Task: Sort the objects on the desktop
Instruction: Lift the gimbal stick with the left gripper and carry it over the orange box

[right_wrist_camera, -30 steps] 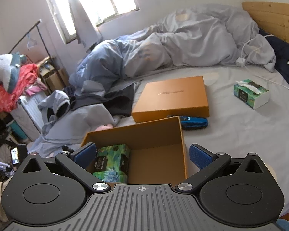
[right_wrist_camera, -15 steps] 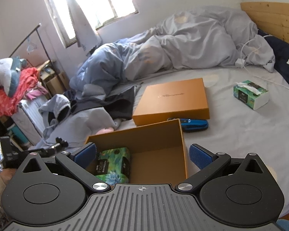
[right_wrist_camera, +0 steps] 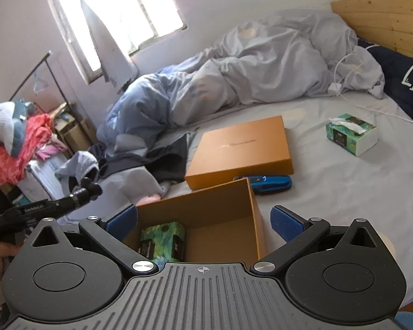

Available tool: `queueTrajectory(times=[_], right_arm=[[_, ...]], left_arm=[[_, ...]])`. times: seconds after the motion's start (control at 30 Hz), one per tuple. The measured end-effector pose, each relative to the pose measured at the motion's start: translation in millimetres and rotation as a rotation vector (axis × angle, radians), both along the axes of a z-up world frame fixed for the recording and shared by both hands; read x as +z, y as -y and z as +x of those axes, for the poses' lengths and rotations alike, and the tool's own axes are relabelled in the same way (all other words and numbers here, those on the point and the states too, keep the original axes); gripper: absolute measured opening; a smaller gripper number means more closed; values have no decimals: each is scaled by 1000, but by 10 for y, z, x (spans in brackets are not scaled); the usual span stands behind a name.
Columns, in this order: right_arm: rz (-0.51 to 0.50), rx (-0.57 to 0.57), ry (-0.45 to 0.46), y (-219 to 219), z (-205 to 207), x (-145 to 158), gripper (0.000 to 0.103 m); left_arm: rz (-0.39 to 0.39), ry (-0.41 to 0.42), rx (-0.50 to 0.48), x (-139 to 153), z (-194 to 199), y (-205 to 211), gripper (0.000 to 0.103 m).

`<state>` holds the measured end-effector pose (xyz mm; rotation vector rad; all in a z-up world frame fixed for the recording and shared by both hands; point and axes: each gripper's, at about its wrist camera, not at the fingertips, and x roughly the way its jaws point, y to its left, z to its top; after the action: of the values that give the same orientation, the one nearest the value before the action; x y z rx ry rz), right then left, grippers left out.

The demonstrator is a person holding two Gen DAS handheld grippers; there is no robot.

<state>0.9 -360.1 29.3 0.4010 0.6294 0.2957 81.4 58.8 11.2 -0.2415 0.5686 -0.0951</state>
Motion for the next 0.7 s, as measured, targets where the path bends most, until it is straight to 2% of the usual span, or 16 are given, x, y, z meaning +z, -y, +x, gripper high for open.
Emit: queueTrajectory(times=[0.33,0.7], right_arm=[[51,-71,0,245,25,-37,103],[80,-106,-8,427,-2,-91,103]], left_arm=[[-10,-25,-133,-165,62,747,35],[19,-140,-226,-583,138,1332,35]])
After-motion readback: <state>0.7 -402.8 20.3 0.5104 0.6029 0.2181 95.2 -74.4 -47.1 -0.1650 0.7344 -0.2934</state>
